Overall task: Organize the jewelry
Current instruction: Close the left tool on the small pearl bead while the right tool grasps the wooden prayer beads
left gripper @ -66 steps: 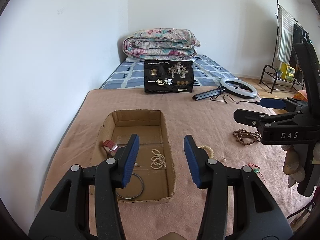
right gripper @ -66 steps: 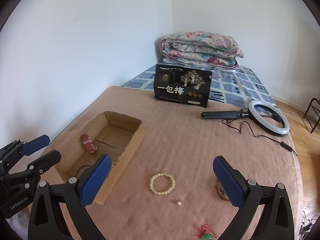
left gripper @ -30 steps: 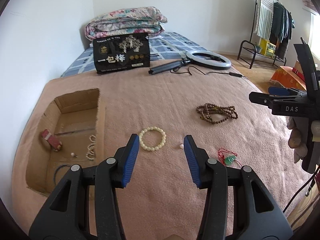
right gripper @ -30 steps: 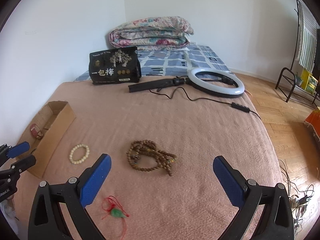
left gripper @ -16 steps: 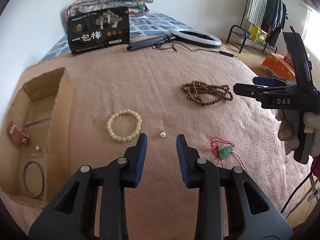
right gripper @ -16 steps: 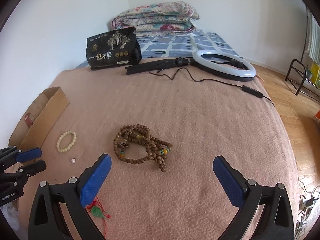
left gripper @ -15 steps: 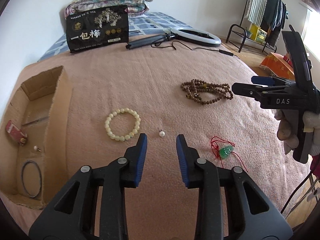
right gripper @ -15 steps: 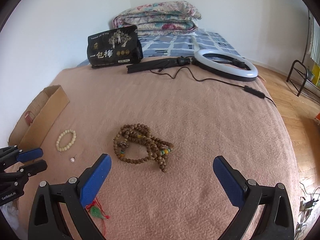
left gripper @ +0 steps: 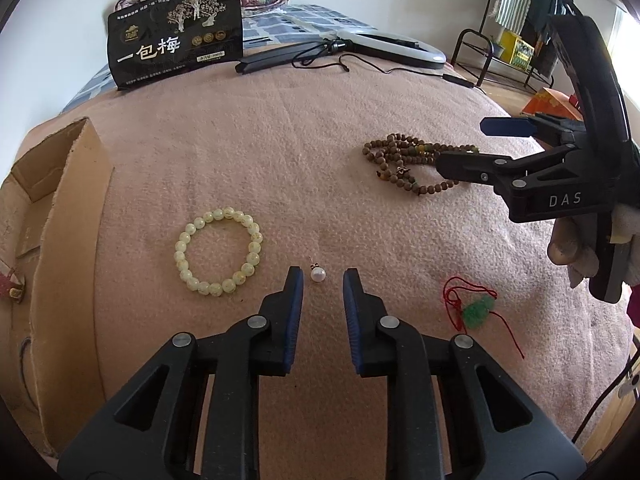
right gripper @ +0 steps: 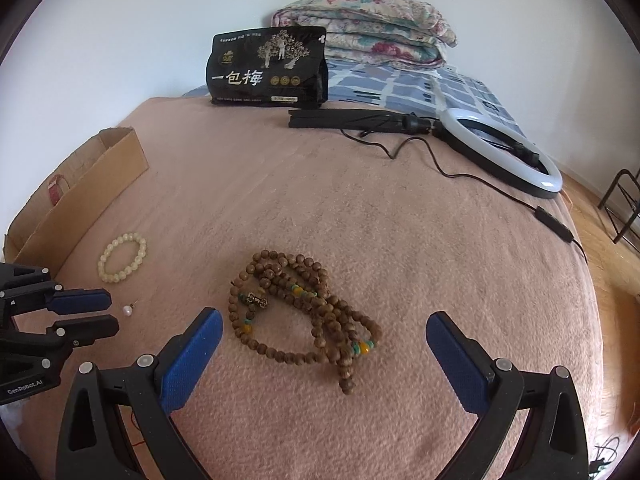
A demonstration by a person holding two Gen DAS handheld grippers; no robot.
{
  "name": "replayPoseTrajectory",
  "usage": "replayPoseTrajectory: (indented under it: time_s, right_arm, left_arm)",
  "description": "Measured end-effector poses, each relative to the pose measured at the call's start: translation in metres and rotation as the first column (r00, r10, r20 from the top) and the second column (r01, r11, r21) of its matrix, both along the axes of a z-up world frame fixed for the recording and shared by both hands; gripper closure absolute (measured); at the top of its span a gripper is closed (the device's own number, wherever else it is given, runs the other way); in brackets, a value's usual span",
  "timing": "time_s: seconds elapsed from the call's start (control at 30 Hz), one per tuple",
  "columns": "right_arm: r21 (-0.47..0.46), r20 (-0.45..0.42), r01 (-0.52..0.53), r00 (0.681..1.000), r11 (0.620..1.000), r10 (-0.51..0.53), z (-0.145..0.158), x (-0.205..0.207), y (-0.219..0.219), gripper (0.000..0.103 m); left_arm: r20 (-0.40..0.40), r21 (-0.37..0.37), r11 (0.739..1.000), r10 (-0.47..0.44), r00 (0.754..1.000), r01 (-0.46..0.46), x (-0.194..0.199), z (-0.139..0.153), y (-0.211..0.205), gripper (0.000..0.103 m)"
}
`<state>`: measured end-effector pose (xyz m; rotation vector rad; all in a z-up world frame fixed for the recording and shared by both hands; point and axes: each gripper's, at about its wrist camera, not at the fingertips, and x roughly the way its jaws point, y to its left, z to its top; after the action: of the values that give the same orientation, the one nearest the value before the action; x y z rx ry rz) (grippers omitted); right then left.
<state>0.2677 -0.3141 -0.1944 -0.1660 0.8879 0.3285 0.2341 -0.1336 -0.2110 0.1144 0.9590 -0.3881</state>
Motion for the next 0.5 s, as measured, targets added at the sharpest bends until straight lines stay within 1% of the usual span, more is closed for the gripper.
replayPoseTrajectory:
  time_s: [0.2, 0.37, 0.5]
  right_arm:
    - [-0.007, -0.015, -0.042, 0.999, 0.999, 0.042, -0.007, 0.012, 0.008, 0.000]
    - [0.018, -0.047, -0.069, 0.996, 0.997, 0.069, -0.014, 0.025, 0.013, 0.000]
    - [0.021, -0.076, -0.098, 0.992, 0.995, 0.099, -0.022, 0.030, 0.020, 0.000]
  left_arm:
    - [-0.008, 0.011, 1.000, -0.001, 1.000, 0.001, 0.004, -0.008, -0.005, 0.084]
    - [-0.005, 0.014, 1.000, -0.001, 1.000, 0.001, 0.006, -0.010, -0.007, 0.087]
    - [-0.003, 0.016, 1.000, -0.004, 1.000, 0.004, 0.006, -0.012, -0.008, 0.088]
